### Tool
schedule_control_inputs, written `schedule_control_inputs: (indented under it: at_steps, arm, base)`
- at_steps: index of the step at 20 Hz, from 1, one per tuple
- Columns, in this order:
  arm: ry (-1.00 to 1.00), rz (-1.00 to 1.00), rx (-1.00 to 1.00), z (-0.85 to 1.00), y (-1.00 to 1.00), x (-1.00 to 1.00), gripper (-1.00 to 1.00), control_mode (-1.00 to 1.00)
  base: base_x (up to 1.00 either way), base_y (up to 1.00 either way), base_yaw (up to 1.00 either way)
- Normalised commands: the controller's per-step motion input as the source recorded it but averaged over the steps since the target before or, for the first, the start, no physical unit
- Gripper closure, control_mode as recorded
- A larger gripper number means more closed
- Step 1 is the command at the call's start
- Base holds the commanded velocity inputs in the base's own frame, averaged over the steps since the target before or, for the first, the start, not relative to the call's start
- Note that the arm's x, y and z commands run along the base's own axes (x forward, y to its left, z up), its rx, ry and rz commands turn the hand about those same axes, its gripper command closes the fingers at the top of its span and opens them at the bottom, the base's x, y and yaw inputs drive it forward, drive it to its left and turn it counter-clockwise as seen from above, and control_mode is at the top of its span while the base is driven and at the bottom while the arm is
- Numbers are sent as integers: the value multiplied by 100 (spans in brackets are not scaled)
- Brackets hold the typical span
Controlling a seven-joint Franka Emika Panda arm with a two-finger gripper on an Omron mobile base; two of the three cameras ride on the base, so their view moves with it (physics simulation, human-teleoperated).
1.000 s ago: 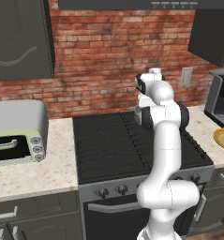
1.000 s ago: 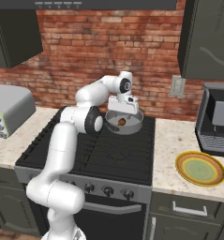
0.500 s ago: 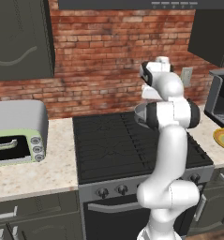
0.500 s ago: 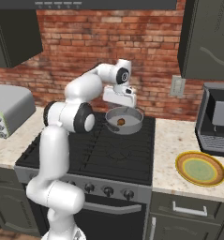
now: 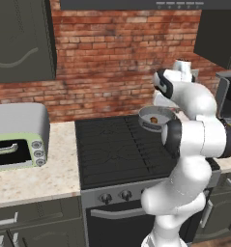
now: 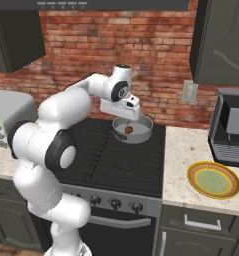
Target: Retrieve the frozen meat and place it in the pot on a burner. Then turn the burner on.
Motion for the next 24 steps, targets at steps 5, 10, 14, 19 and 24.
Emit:
schedule_control_inputs:
  at_steps: [5, 10, 14, 19, 24]
  arm:
    - [-24, 6, -5, 25, 4, -100, -100, -100]
    - [-17, 5, -9, 19, 0, -94, -100, -100]
    - [-14, 7, -4, 7, -4, -75, -100, -100]
    - [-15, 7, -1, 0, -12, -69, -100, -100]
    - [-4, 8, 1, -3, -13, -35, -100, -100]
  base:
    - [0, 0, 0]
    - [0, 0, 0]
    - [0, 0, 0]
    - [0, 0, 0]
    - [0, 0, 0]
